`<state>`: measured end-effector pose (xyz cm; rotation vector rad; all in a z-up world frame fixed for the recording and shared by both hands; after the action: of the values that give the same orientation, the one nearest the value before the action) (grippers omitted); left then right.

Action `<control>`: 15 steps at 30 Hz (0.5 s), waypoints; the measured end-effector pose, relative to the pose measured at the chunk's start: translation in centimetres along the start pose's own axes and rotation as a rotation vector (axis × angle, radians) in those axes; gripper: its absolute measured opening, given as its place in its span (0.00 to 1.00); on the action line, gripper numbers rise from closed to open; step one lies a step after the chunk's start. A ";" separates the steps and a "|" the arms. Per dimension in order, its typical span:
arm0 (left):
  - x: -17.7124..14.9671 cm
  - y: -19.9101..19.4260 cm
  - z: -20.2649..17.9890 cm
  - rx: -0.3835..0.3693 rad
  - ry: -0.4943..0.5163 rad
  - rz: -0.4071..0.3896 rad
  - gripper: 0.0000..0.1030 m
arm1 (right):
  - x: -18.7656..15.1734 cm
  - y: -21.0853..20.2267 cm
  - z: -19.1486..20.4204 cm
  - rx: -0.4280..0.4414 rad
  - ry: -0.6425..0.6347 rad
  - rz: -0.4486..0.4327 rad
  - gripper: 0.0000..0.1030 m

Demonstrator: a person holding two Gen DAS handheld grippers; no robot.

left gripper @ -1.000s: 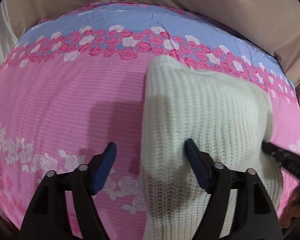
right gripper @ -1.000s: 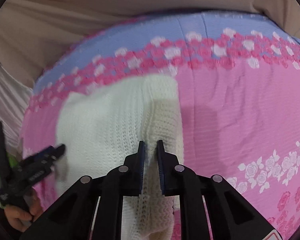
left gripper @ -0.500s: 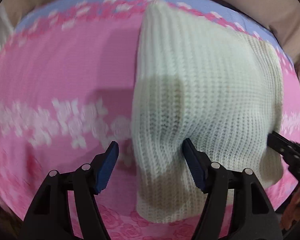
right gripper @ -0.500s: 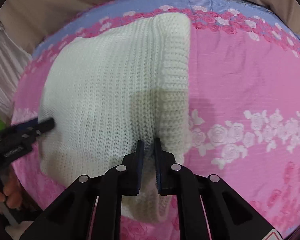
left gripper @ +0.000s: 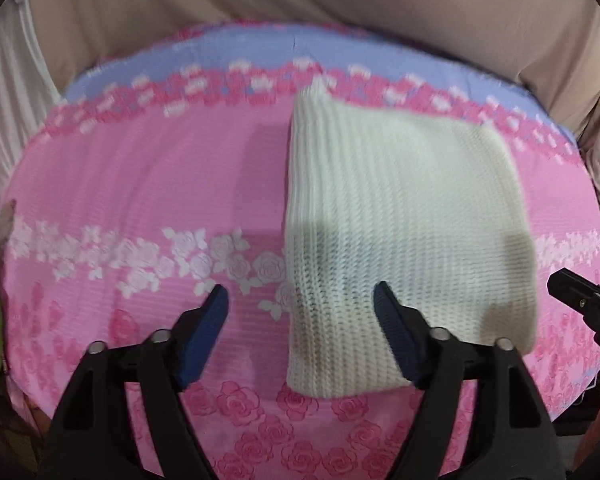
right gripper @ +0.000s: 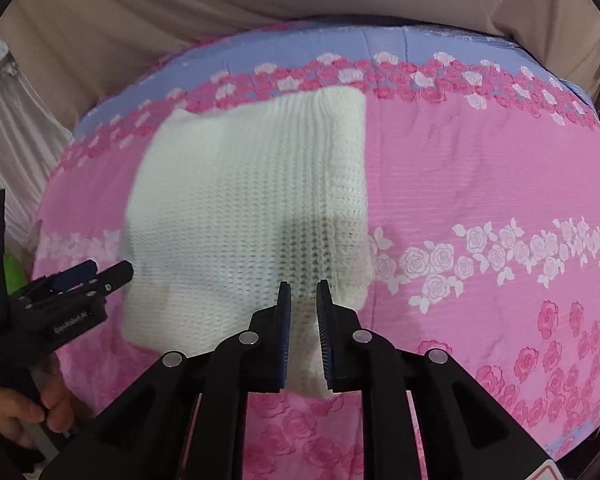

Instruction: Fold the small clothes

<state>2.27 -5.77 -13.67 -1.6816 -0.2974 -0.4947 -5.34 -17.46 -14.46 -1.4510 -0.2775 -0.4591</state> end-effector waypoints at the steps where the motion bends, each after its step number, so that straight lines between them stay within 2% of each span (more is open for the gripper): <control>1: 0.3 -1.0 -0.3 -0.003 0.001 -0.029 0.89 | 0.2 -0.9 0.3 0.008 0.018 -0.019 0.16; 4: 0.8 -3.0 -1.2 0.003 0.034 -0.113 0.92 | -0.1 -3.2 0.5 -0.002 0.045 -0.067 0.33; 6: 0.5 -3.1 -1.5 0.021 0.052 -0.130 0.92 | -0.4 -3.7 0.5 -0.029 0.058 -0.084 0.41; 9: -0.1 -2.2 -1.8 0.014 0.028 -0.094 0.92 | -1.0 -3.2 0.0 -0.086 0.068 -0.070 0.48; 12: -1.3 -1.3 -1.6 0.010 0.010 -0.057 0.92 | -1.9 -2.5 -0.3 -0.127 0.060 -0.055 0.50; 15: -2.3 -1.2 -1.2 0.023 0.000 -0.054 0.92 | -2.6 -2.4 -0.3 -0.160 0.051 -0.056 0.51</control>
<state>-0.43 -6.57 -13.59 -1.6544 -0.3487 -0.5296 -8.75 -17.55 -13.53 -1.5878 -0.2453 -0.5739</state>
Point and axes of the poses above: each gripper's, at about its wrist camera, not at the fingertips, and y roughly the way its jaws point, z to its left, x to its top, the point moved 10 cm from there along y, roughly the way its jaws point, and after that the axes turned 9 degrees about -y, right-handed, at the moved point
